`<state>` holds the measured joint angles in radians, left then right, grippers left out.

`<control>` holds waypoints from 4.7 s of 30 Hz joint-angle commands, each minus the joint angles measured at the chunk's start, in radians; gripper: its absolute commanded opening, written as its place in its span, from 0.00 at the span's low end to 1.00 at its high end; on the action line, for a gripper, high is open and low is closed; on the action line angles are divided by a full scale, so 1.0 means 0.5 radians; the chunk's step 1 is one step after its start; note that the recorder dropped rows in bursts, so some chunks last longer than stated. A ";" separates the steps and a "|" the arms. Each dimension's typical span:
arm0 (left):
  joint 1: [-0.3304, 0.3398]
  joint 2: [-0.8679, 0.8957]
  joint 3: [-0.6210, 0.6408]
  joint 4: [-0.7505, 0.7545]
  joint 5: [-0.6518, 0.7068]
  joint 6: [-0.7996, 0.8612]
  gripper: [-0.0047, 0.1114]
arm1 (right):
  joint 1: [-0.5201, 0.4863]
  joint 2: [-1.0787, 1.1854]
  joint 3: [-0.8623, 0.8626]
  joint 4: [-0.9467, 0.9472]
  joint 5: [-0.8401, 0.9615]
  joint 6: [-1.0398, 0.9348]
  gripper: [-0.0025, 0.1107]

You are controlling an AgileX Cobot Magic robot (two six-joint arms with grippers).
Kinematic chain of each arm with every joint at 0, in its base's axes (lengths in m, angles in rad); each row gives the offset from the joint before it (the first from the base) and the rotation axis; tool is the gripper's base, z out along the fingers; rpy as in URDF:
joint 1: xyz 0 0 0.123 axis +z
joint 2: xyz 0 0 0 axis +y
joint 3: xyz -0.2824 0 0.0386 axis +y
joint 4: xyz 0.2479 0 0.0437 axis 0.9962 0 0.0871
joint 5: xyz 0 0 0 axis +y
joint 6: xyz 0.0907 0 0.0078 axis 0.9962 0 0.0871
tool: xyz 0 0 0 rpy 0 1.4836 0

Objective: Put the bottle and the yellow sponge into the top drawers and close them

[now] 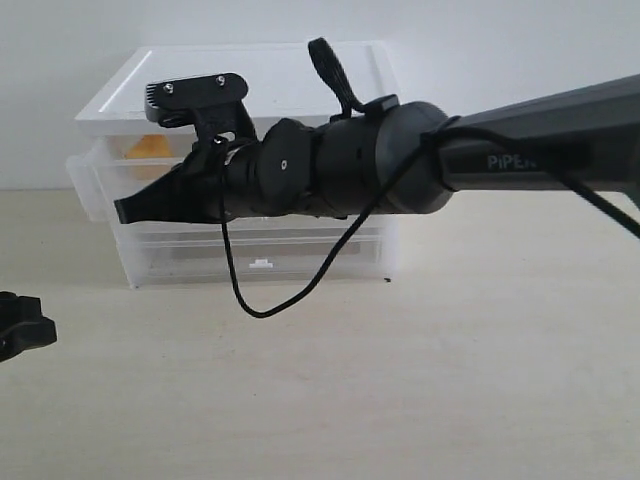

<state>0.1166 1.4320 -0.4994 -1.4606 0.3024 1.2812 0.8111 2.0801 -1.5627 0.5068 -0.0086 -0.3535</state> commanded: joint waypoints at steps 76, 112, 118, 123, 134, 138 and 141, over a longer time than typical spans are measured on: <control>-0.003 -2.499 0.419 -0.269 1.314 0.412 0.07 | 0.257 -2.820 2.403 0.073 -0.619 0.083 0.02; -0.439 -2.864 0.784 -0.568 -1.069 0.918 0.07 | 0.257 -2.820 2.403 0.073 -0.614 0.083 0.02; -0.439 -2.864 0.980 0.693 -1.083 -0.497 0.07 | 0.257 -2.820 2.403 0.073 -0.614 0.083 0.02; -0.439 -2.864 0.999 2.092 -0.638 -1.833 0.07 | 0.257 -2.820 2.403 0.073 -0.614 0.083 0.02; -0.439 -2.864 0.999 2.955 -0.003 -2.535 0.07 | 0.257 -2.820 2.403 0.073 -0.614 0.083 0.02; -0.439 -2.864 0.999 2.954 0.005 -2.535 0.07 | 0.257 -2.820 2.403 0.073 -0.614 0.083 0.02; -0.439 -2.864 0.999 2.954 0.005 -2.535 0.07 | 0.257 -2.820 2.403 0.073 -0.614 0.083 0.02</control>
<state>-0.0941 0.0020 -0.0037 0.0096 0.2990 0.0273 0.9380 0.6741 -0.3647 0.5480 -0.3165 -0.3095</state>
